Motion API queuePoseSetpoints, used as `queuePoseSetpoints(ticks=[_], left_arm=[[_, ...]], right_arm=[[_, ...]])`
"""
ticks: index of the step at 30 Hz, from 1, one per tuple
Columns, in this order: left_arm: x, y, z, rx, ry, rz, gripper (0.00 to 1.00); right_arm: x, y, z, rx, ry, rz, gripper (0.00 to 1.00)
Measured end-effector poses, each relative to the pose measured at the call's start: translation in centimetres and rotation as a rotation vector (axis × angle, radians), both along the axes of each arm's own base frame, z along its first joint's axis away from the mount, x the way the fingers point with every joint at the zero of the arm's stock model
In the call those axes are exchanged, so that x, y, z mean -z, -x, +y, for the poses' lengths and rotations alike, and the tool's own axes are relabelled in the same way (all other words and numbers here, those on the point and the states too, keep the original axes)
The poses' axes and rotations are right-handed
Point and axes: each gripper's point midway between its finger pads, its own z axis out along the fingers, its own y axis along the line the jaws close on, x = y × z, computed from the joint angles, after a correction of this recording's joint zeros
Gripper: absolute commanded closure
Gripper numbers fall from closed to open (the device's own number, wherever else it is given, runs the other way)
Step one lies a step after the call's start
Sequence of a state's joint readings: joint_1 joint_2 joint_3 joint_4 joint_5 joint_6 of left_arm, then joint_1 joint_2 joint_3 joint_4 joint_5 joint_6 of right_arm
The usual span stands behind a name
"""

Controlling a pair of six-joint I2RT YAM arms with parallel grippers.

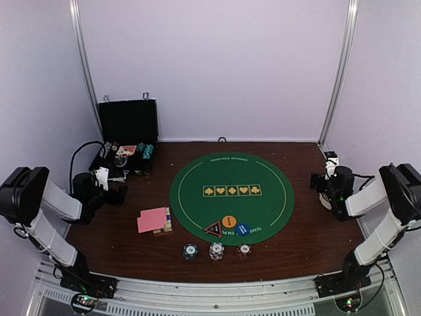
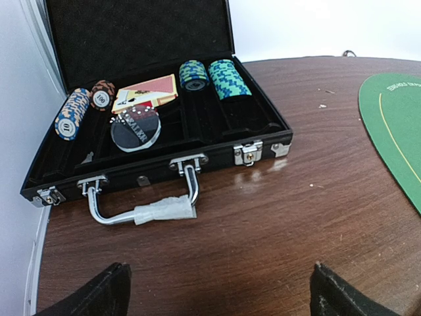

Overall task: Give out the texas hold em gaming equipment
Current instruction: Move the all-in button to the poker table mat.

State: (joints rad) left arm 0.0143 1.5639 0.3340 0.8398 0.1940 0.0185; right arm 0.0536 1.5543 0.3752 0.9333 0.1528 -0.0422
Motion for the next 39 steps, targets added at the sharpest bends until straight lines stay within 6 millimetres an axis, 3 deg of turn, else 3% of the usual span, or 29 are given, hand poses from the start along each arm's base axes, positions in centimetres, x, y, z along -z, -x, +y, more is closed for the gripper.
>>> queuePoseSetpoints(ticks=[9,13,16,17,21,24,27,32,36,39], left_arm=[[0.0,0.0,0.0,0.0,0.0,0.0,0.02],[0.0,0.0,0.0,0.0,0.0,0.0,0.02],[0.0,0.0,0.0,0.0,0.0,-0.001,0.03],[0.0,0.0,0.0,0.001,0.0,0.003,0.02],[-1.5,-0.5,-0.3,0.021,0.0,0.034,0.02],[-5.0,-2.1,-0.5,0.045,-0.019,0.039,0.03],[-9.3,-3.5,-0.7,0.066,-0.041,0.044,0.03],[-13.2,-2.1,-1.2,0.093,-0.027,0.103,0.03],[-15.1,-0.6,-1.2,0.095,-0.017,0.181,0.02],[-16.7,0.5,-1.1,0.087,-0.018,0.216,0.02]], right_arm=[[0.0,0.0,0.0,0.001,0.001,0.002,0.01],[-0.3,0.3,-1.1,0.066,0.003,0.043,0.0],[-3.8,-0.1,-1.7,0.115,-0.017,0.022,0.0],[-6.6,-0.5,-1.9,0.133,-0.039,-0.009,0.0],[-12.3,-1.1,-1.6,0.123,-0.073,-0.053,0.0],[-15.9,-1.8,-0.6,0.062,-0.081,-0.037,0.01],[-17.7,-2.0,0.0,0.042,-0.127,-0.021,0.01],[-17.5,-2.9,1.3,0.005,-0.292,0.067,0.0],[-14.1,-4.1,5.0,-0.135,-0.427,0.203,0.01],[-11.5,-4.1,9.3,-0.212,-0.436,0.34,0.01]])
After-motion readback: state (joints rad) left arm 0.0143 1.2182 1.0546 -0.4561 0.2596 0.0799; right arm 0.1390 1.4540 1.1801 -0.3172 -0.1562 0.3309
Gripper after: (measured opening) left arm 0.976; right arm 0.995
